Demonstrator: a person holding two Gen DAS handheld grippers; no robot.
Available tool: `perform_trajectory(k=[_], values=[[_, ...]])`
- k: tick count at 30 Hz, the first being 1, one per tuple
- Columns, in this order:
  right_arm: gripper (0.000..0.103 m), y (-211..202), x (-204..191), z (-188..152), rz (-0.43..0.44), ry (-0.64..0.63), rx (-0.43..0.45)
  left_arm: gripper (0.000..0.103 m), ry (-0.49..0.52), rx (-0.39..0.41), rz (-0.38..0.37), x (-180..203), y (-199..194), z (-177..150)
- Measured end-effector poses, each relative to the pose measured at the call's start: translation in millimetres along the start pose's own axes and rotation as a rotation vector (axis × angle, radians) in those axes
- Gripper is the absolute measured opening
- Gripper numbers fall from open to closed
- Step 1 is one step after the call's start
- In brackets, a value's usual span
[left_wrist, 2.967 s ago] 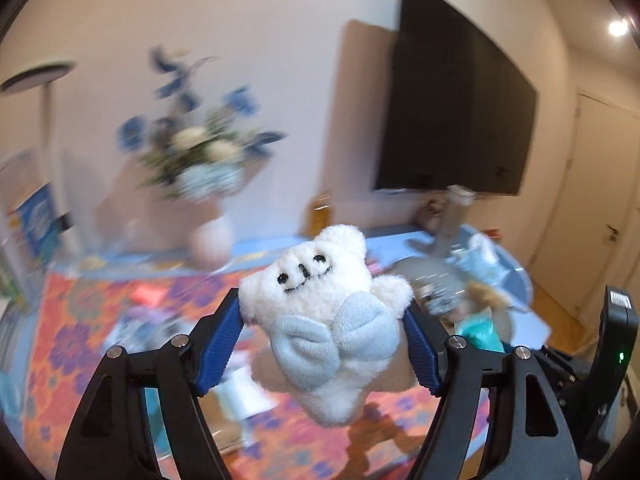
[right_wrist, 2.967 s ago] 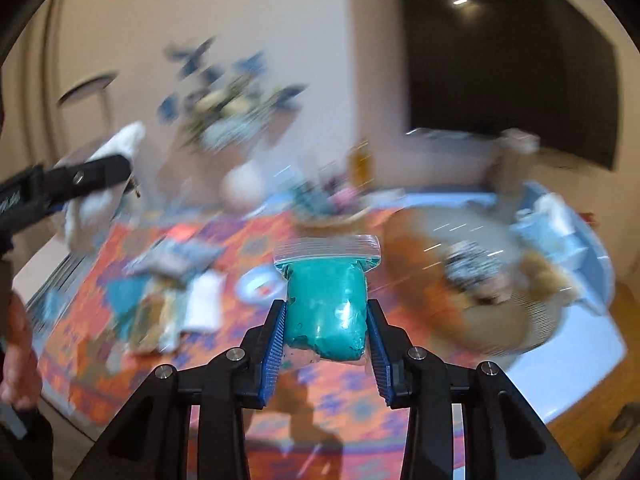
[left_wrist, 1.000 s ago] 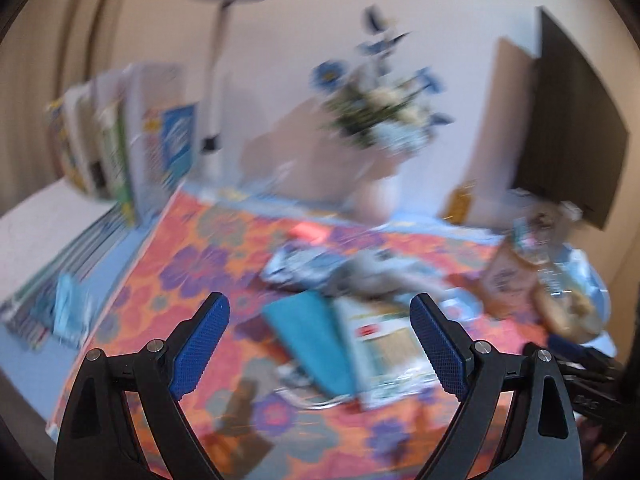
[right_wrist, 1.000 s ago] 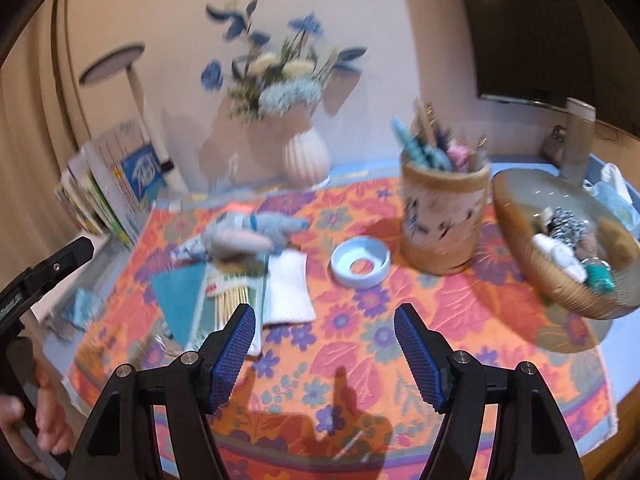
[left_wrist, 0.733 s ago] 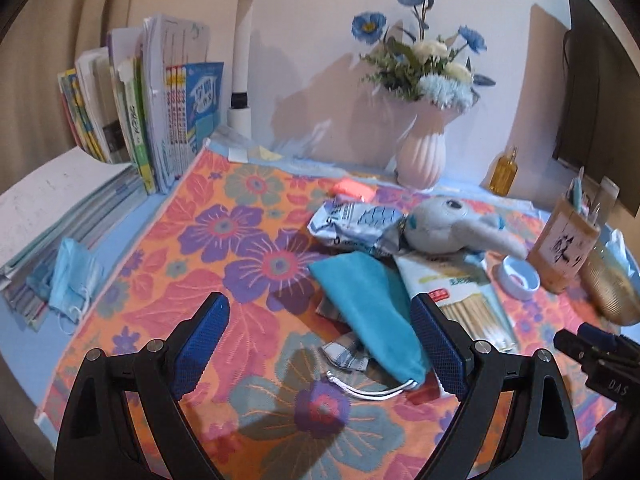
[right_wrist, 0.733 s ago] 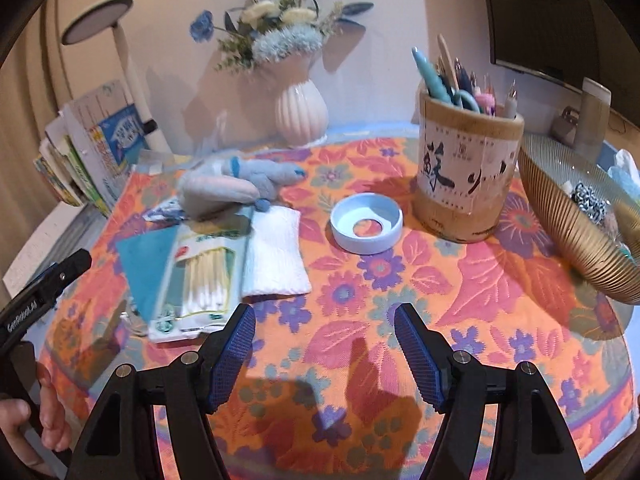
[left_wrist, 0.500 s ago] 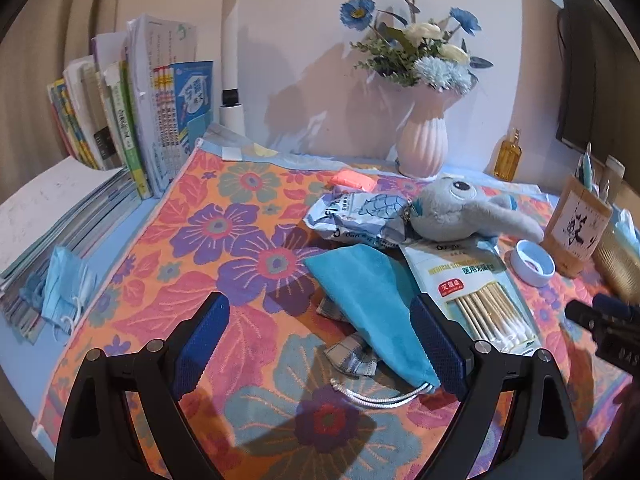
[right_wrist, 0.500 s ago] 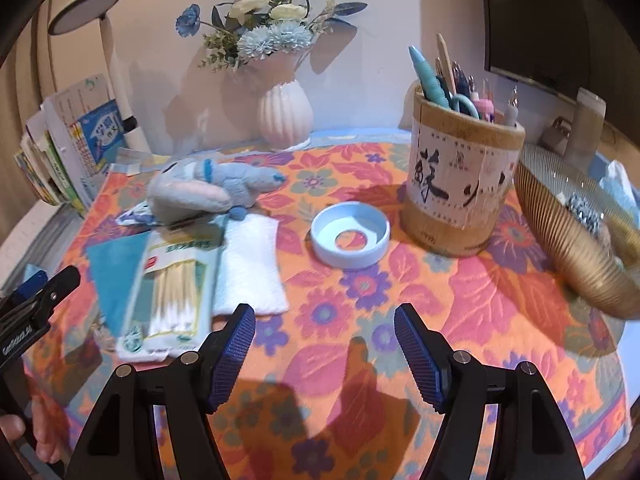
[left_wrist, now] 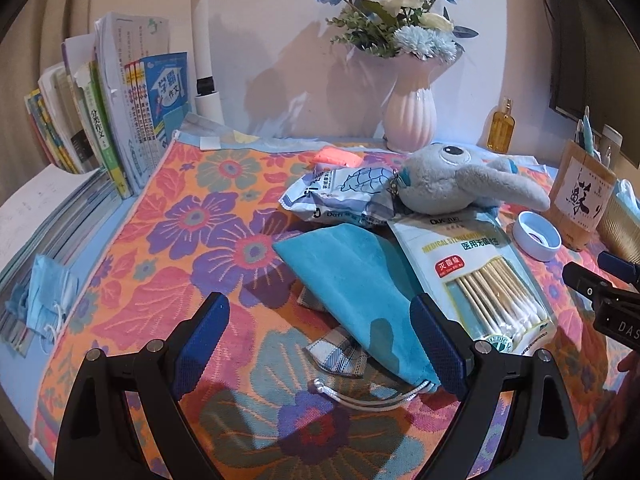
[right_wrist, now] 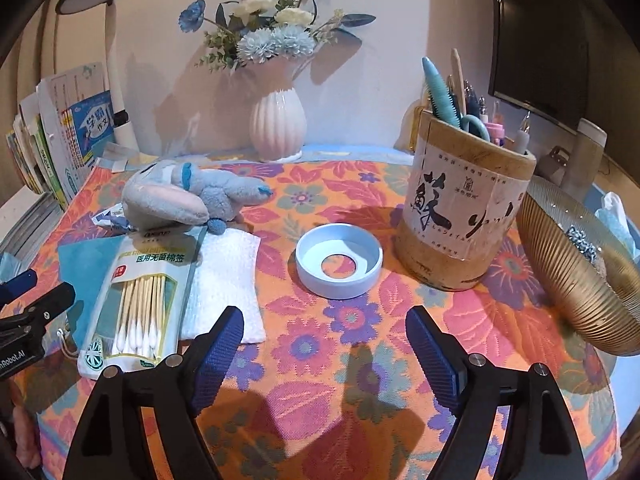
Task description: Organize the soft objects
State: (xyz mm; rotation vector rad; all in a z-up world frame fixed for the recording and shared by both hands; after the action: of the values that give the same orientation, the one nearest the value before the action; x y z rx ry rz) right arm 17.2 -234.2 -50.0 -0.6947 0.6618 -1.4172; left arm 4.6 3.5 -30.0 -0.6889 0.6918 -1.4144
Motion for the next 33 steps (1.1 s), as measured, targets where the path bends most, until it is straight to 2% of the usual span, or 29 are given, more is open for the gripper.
perform_trajectory(k=[14, 33], values=[[0.085, 11, 10, -5, 0.031, 0.064, -0.063, 0.091, 0.000, -0.021, 0.008, -1, 4, 0], [0.085, 10, 13, -8, 0.029, 0.087, -0.068, 0.091, -0.009, -0.020, 0.007, -3, 4, -2]])
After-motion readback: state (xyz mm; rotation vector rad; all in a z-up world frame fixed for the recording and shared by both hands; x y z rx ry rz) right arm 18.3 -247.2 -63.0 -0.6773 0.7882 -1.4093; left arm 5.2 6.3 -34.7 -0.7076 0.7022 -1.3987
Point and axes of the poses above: each gripper's, at about its wrist camera, not at the fingertips, and y roughly the way its jaws point, x to its right, z to its top, the point moved 10 cm from there along y, roughly the way its jaws point, and after that the axes turned 12 degrees about -x, right-handed, at the moved point
